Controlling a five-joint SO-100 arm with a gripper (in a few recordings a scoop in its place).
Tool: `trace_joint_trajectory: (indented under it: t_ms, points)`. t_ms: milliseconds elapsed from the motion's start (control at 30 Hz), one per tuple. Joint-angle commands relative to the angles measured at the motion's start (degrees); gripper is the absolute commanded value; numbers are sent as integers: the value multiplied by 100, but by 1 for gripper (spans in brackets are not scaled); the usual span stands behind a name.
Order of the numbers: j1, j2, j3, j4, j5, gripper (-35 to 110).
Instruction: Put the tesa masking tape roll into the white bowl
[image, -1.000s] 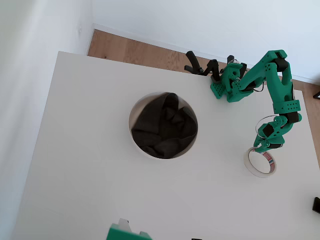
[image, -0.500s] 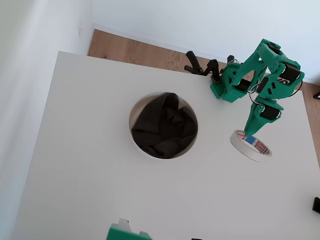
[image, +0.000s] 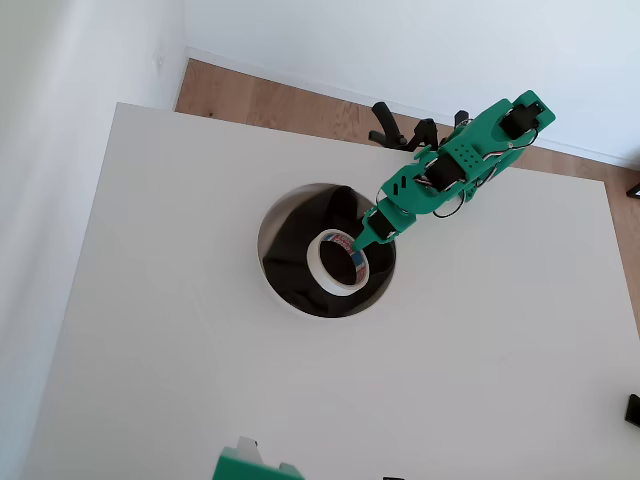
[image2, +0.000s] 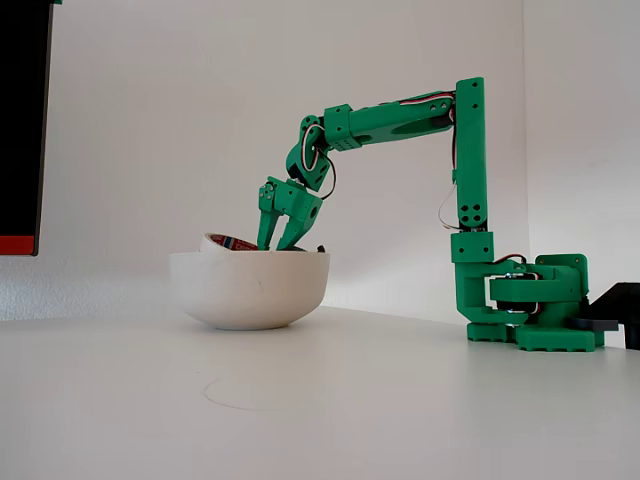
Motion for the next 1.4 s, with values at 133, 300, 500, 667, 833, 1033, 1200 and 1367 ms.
trace_joint_trajectory:
  t_ms: [133,300,500,667,833,1033,1200,1367]
  points:
    - [396,-308,-352,-431,18,-8]
    - [369,-246,-369,-439,70,6]
    - [352,-167,-378,-466,220,2]
    - [316,-176,-387,-527,281,-8]
    - [229,-193,-466,-642,378,-8]
    - [79,-624,-1617,-70,589,-8]
    - [-70,-1248,-3691,1055,809,-8]
    - [-624,-1213,-5440,2250,879,-8]
